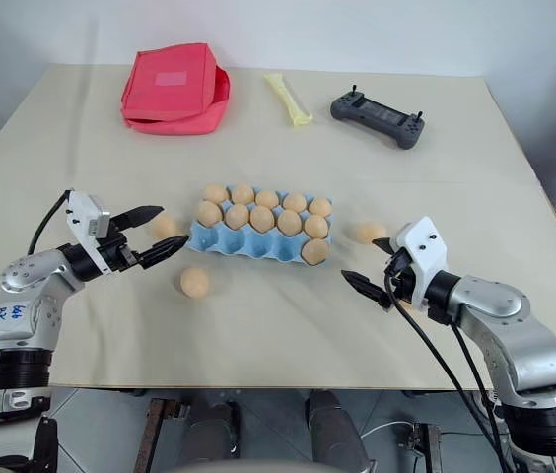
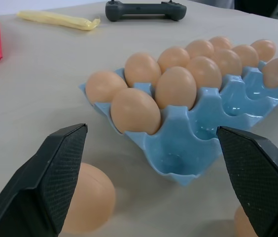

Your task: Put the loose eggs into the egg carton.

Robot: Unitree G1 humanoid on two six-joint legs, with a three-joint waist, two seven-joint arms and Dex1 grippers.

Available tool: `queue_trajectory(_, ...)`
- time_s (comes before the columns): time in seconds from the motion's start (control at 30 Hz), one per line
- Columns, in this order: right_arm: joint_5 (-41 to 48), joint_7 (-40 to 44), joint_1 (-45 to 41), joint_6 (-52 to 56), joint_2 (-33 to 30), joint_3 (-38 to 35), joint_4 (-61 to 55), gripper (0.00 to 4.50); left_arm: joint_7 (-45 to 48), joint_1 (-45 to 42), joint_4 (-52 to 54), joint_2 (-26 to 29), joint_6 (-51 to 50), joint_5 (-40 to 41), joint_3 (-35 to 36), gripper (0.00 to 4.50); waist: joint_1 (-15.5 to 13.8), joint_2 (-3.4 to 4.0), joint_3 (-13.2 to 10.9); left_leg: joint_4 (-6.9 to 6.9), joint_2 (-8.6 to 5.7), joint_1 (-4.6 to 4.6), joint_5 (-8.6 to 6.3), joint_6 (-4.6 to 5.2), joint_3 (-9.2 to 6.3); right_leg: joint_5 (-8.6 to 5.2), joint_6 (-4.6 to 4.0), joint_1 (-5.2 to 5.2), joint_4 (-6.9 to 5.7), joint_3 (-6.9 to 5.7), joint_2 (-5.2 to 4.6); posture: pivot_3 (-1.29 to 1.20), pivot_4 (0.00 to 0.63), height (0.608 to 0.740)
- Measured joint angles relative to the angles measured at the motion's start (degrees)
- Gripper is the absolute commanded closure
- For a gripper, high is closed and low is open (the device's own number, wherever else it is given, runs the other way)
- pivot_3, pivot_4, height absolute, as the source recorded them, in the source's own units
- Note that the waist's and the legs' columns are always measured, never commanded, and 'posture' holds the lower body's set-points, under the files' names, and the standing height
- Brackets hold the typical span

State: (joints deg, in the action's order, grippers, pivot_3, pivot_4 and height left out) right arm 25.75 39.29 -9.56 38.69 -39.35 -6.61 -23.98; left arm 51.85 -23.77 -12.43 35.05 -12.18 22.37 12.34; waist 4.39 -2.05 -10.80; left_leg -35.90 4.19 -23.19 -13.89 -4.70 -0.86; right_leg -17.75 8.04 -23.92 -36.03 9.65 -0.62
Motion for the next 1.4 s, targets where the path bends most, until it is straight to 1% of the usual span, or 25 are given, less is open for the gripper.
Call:
queue_trajectory(0.2,0.06,-0.08,-0.18,0.19,-0.48,-1.03,0.05,0.00,-0.93,-1.47,-0.29,-0.08,-0.22,-1.62,-1.91,0.02,0.05,0.00,0.00,0.01,0.00,0.00,-0.01,0.01,0.01,0.06,0.12,0.00,0.00,0.01,0.00,0.00,0.150,0.740)
queue_trajectory(0.33,1.42,-0.47,0.98,2.34,-1.88,-5.04,-0.86,0.00,-0.27,-1.83,-0.28,-0.27,-1.17,-1.40,-2.45,0.02,-0.14,0.00,0.00,0.03,0.00,-0.01,-0.02,0.03,0.00,0.06,0.12,0.00,0.01,0.01,0.00,0.00,0.150,0.740)
queue_trajectory(0.47,3.99,-0.07,7.72,6.30,-5.02,-11.95,-5.05,0.00,1.89,-2.29,0.81,-0.16,-4.84,0.41,-2.78,0.02,-0.91,0.00,0.00,0.08,0.00,0.00,-0.05,0.06,0.00,0.06,0.12,-0.01,0.01,0.00,0.00,0.00,0.150,0.740)
queue_trajectory(0.53,5.77,0.90,13.13,8.46,-6.41,-16.34,-7.77,0.00,3.26,-2.12,1.70,-0.01,-7.06,1.29,-3.08,0.02,-1.25,0.00,0.00,0.08,0.00,-0.01,-0.08,0.05,0.00,0.04,0.12,-0.01,0.02,0.00,0.00,0.00,0.150,0.740)
queue_trajectory(0.63,7.66,2.46,21.07,11.15,-7.47,-22.64,-10.95,0.00,5.17,-1.73,2.89,0.26,-7.79,2.01,-3.42,0.02,-1.46,-0.01,0.00,0.05,0.00,0.00,-0.11,0.02,0.00,0.04,0.13,0.04,0.07,0.00,0.00,0.00,0.150,0.740)
queue_trajectory(0.73,8.49,2.46,24.89,12.26,-7.30,-25.28,-12.67,0.00,6.35,-1.60,2.97,0.91,-8.48,2.18,-3.46,0.02,-1.17,-0.02,0.00,-0.06,0.00,0.01,-0.11,0.02,0.07,-0.13,-0.19,0.06,0.11,0.04,0.00,0.00,0.150,0.740)
queue_trajectory(0.8,9.00,1.74,24.95,12.59,-6.81,-25.55,-13.26,0.00,6.86,-1.60,3.06,0.93,-8.68,2.22,-3.89,0.02,-0.79,-0.05,-0.02,-0.12,0.01,0.10,-0.09,0.03,0.12,-0.17,-0.35,0.11,0.12,0.08,-0.01,0.00,0.150,0.740)
queue_trajectory(0.83,9.24,1.19,24.75,12.63,-6.30,-25.50,-13.48,0.00,7.14,-1.57,3.07,0.93,-8.81,2.24,-4.07,0.02,-0.76,-0.07,-0.03,-0.14,0.01,0.11,-0.07,0.06,0.12,-0.33,-0.71,0.11,0.12,0.09,0.00,0.00,0.150,0.740)
queue_trajectory(0.87,9.53,0.44,24.09,12.65,-5.44,-25.28,-13.51,0.00,7.30,-1.47,3.10,0.94,-8.93,2.24,-4.11,0.02,-0.74,-0.09,-0.04,-0.16,0.01,0.11,-0.03,0.09,0.12,-0.29,-0.75,0.12,0.11,0.09,0.00,0.00,0.150,0.740)
queue_trajectory(1.03,9.38,-2.75,21.00,12.32,-2.37,-21.68,-11.72,0.00,7.50,-0.27,4.20,1.00,-9.05,2.28,-4.16,0.02,-0.81,-0.11,-0.05,-0.20,0.01,0.15,0.02,0.12,0.12,-0.20,-0.79,0.17,0.13,0.12,-0.02,0.00,0.150,0.740)
queue_trajectory(1.27,6.01,-5.05,15.66,8.44,0.60,-14.33,-3.64,0.00,6.90,1.58,7.77,1.02,-9.92,2.78,-3.94,0.02,-0.88,-0.11,-0.05,-0.06,0.01,0.12,-0.01,0.10,0.12,-0.24,-0.81,0.14,0.18,0.11,-0.01,0.00,0.150,0.740)
queue_trajectory(1.4,4.69,-5.25,14.42,7.45,1.37,-11.06,0.32,0.00,6.37,2.75,9.35,1.04,-10.54,3.12,-3.81,0.02,-0.99,-0.10,-0.06,-0.04,0.01,0.10,-0.03,0.10,0.12,-0.25,-0.80,0.11,0.16,0.11,-0.01,0.00,0.150,0.740)
